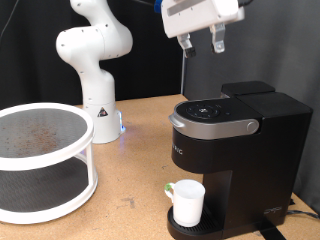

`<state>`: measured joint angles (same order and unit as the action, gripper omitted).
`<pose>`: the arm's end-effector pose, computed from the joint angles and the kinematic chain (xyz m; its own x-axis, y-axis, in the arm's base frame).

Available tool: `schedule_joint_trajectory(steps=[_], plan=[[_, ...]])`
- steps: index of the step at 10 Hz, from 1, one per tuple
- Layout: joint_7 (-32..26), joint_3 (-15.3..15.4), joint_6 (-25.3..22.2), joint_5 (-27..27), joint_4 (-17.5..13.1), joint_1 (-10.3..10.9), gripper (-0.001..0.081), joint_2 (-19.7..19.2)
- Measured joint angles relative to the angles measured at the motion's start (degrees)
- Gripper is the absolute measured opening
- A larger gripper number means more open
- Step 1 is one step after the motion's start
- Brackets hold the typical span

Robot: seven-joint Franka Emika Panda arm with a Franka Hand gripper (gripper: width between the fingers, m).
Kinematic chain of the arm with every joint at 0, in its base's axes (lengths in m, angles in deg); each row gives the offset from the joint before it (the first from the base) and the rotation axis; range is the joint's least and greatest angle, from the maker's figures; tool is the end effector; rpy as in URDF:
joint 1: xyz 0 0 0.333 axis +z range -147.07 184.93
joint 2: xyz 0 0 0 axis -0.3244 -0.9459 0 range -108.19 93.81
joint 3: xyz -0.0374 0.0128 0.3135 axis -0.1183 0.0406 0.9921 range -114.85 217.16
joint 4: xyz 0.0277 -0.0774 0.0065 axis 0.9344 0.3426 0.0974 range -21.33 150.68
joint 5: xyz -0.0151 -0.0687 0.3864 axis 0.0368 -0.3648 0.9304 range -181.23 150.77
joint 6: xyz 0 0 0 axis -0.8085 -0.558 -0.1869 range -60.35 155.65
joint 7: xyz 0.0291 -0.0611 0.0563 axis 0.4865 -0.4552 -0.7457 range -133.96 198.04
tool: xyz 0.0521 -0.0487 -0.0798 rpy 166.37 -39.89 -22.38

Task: Make a cup of coffee with the keurig machine

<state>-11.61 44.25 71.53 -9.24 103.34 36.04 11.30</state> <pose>0.4802 0.0841 0.5338 0.5753 0.7423 0.3435 0.7502 -0.6462 0.1400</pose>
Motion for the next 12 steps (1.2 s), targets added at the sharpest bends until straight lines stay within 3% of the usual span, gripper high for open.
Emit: schedule_joint_trajectory(steps=[10, 11, 12], plan=[[-0.79, -0.06, 2.52, 2.84, 1.49, 0.05, 0.0794, -4.77], [-0.79, -0.06, 2.55, 2.84, 1.71, 0.05, 0.0626, -5.36], [-0.79, -0.06, 2.60, 2.84, 1.79, 0.05, 0.0626, -5.94]])
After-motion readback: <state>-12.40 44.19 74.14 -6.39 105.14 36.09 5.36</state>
